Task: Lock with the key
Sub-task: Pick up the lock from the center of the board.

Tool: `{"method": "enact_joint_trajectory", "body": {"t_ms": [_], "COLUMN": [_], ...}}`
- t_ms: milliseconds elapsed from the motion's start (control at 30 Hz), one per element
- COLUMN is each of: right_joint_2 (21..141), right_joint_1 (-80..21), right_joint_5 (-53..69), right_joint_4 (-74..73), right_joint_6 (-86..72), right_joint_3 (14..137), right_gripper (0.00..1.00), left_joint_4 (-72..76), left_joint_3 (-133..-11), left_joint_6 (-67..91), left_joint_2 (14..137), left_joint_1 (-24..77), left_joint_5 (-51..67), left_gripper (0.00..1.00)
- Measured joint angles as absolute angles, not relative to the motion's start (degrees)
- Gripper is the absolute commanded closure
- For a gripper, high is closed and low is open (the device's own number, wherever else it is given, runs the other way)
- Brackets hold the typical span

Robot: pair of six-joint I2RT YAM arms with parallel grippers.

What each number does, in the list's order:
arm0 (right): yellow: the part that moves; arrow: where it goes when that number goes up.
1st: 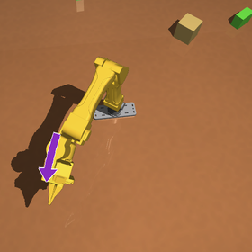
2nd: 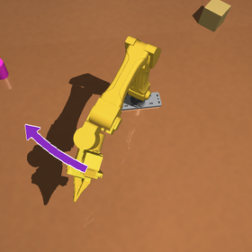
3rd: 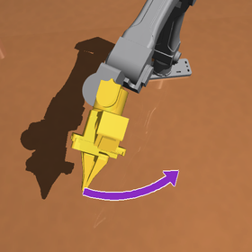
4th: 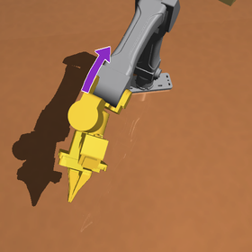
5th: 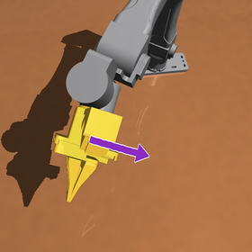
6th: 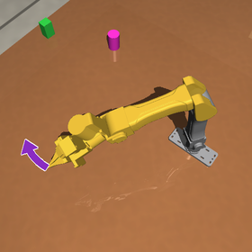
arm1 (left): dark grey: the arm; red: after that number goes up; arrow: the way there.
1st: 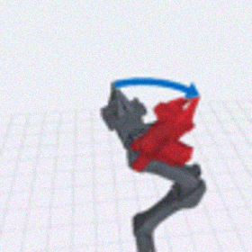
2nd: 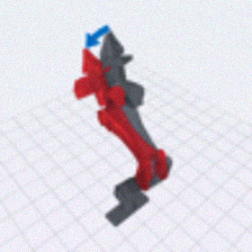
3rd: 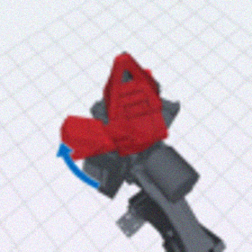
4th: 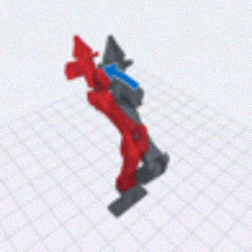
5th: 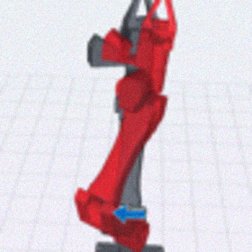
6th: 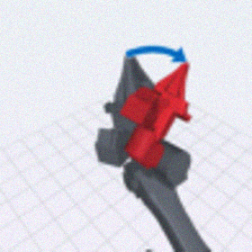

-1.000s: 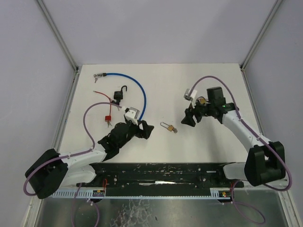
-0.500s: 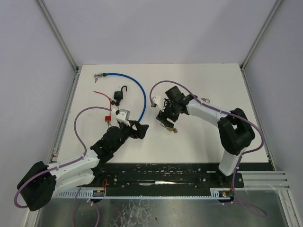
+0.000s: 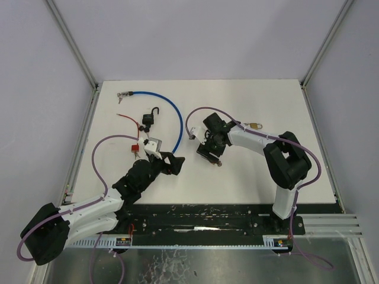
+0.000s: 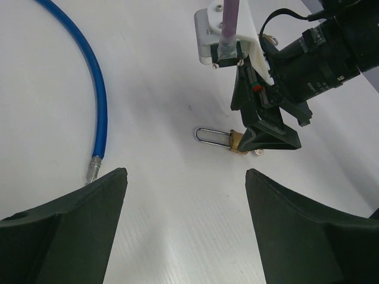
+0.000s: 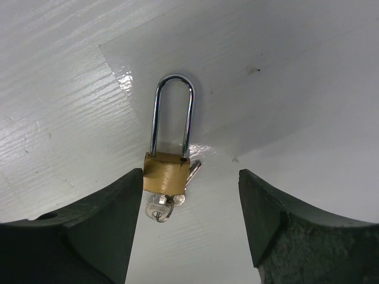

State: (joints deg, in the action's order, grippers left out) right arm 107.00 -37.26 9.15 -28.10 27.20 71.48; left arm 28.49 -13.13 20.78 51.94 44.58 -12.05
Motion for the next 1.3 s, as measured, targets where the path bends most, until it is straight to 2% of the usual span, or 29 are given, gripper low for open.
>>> {"method": "enact_joint_trajectory", "body": {"t_ms": [300, 433, 667, 867, 1100, 1300], "right_joint_2": [107.59, 109.16, 109.16, 108.92, 103.46, 93.06], "right_joint_1": [-37.45, -37.50, -37.52, -37.39, -32.60, -24.97], "right_joint_5": [10.17, 10.24, 10.17, 10.81, 21.71, 31.79], "right_joint_4": [-28.49, -28.47, -28.47, -28.88, -35.35, -39.75], "right_joint_6": [26.52, 26.22, 26.00, 26.55, 31.24, 36.38], "right_joint_3": [71.31, 71.20, 71.13, 71.13, 69.93, 69.38], "right_gripper": [0.34, 0.40, 0.73, 0.92, 1.00, 1.00], "left_joint_4": [28.42, 28.40, 28.40, 28.64, 38.19, 53.36], "left_joint_3": [-13.13, -13.10, -13.10, -12.73, -8.47, -7.03], "left_joint_6": [20.78, 20.80, 20.84, 20.73, 18.15, 12.19], "left_joint_2": [51.57, 51.27, 51.09, 51.09, 51.42, 58.26], "left_joint_1": [44.58, 44.58, 44.58, 44.58, 44.58, 45.39], "left_joint_5": [-12.05, -12.03, -12.03, -11.18, -1.15, 8.91], "left_gripper": [0.21, 0.21, 0.21, 0.23, 0.23, 0.23]}}
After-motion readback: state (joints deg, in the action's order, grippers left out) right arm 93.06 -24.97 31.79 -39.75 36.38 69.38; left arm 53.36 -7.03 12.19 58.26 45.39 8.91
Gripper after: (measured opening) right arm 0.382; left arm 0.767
